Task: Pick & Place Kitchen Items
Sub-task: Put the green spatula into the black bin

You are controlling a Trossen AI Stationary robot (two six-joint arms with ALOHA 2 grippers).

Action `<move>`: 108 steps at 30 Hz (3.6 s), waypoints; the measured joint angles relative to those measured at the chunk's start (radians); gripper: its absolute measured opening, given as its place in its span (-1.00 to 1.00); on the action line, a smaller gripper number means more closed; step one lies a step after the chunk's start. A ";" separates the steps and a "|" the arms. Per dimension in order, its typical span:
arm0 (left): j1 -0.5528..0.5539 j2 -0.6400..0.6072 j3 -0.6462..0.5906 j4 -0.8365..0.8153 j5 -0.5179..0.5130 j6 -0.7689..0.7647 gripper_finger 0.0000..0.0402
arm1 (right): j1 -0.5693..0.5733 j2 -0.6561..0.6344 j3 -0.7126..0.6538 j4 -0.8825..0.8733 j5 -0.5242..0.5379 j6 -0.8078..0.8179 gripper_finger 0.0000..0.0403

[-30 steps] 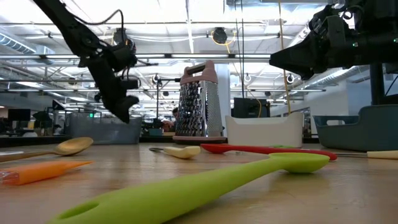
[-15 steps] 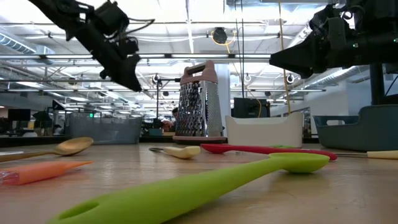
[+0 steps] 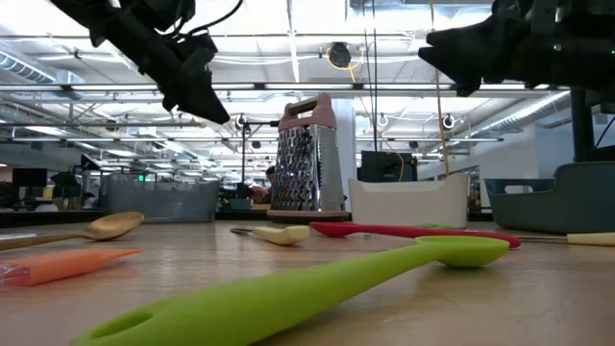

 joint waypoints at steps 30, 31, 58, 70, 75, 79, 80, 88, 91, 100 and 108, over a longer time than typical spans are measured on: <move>-0.073 -0.001 0.000 0.031 -0.003 0.000 -0.51 | -0.033 0.282 0.455 -0.641 -0.207 -0.094 -0.06; -0.073 -0.001 0.000 0.031 -0.003 0.001 -0.51 | -0.042 0.281 0.455 -0.682 -0.207 -0.070 -0.06; -0.073 -0.001 0.000 0.115 -0.003 0.009 -0.51 | -0.215 0.389 0.671 -1.474 -0.250 -0.233 -0.06; -0.074 -0.001 0.000 0.105 -0.003 0.007 -0.51 | -0.244 0.533 0.669 -1.539 -0.132 -0.331 0.11; -0.074 -0.001 0.000 0.105 -0.003 0.007 -0.51 | -0.245 0.534 0.669 -1.563 -0.154 -0.397 0.23; -0.074 -0.001 0.000 0.105 -0.002 0.008 -0.51 | -0.245 0.534 0.669 -1.560 -0.153 -0.451 0.27; -0.074 -0.001 0.000 0.105 -0.002 0.008 -0.51 | -0.245 0.534 0.669 -1.562 -0.153 -0.464 0.27; -0.074 -0.001 0.000 0.104 -0.002 0.005 -0.51 | -0.245 0.534 0.669 -1.567 -0.157 -0.494 0.27; -0.074 -0.001 0.000 0.104 -0.002 0.004 -0.51 | -0.245 0.558 0.669 -1.557 -0.157 -0.497 0.27; -0.074 -0.001 0.000 0.104 0.000 0.004 -0.51 | -0.244 0.671 0.674 -1.602 -0.117 -0.567 0.26; -0.073 -0.001 0.000 0.105 -0.001 0.005 -0.51 | -0.287 0.677 0.672 -1.663 -0.181 -0.552 -0.03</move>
